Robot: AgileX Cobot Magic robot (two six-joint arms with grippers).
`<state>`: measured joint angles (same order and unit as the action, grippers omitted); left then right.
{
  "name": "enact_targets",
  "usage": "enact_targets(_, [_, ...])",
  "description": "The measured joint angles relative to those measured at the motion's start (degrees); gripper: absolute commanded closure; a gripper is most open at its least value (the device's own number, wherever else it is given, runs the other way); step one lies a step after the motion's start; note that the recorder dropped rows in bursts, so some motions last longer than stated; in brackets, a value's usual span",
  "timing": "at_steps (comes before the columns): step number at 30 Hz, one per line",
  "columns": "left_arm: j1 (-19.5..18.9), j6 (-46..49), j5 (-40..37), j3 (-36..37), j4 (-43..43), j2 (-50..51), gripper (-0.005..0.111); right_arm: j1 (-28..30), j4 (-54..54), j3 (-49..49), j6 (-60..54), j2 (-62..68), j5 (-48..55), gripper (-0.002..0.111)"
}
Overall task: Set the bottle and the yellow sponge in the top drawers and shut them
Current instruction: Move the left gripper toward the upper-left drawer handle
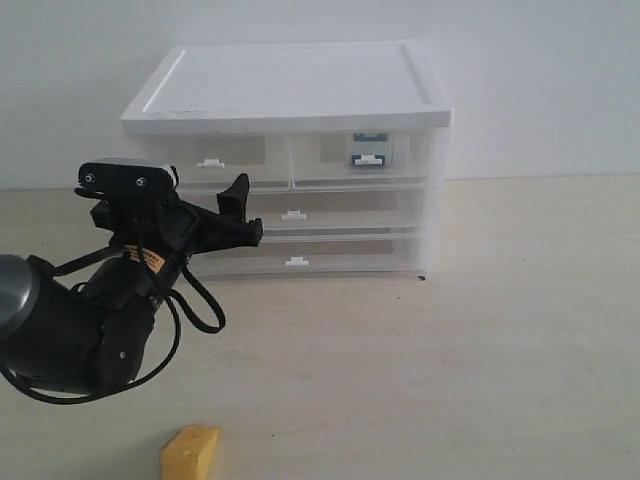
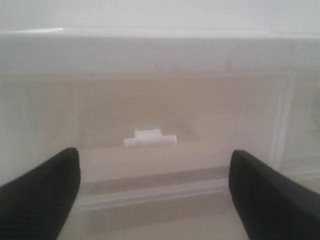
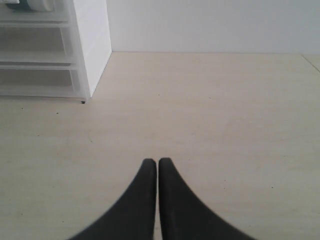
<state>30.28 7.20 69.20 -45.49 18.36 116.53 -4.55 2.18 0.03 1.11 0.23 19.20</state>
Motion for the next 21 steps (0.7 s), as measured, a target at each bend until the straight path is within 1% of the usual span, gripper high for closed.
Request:
enact_targets(9, [0.0,-0.7,0.1,-0.6,1.3,0.0,0.032,0.0,0.0,0.0,0.0,0.0,0.0,0.108])
enact_targets(14, [0.0,-0.7,0.1,-2.6,1.4,0.0,0.033,0.0,0.0,0.0,0.0,0.0,0.0,0.108])
enact_targets(16, [0.0,-0.7,0.1,-4.1,2.4,0.0,0.035,0.0,0.0,0.0,0.0,0.0,0.0,0.108])
enact_targets(20, [0.3,-0.7,-0.1,-5.0,4.6,0.0,0.044,0.0,0.0,0.0,0.0,0.0,0.0,0.108])
enact_targets(21, [0.3,-0.7,-0.1,-5.0,4.9,0.0,0.044,0.0,0.0,0.0,0.0,0.0,0.0,0.108])
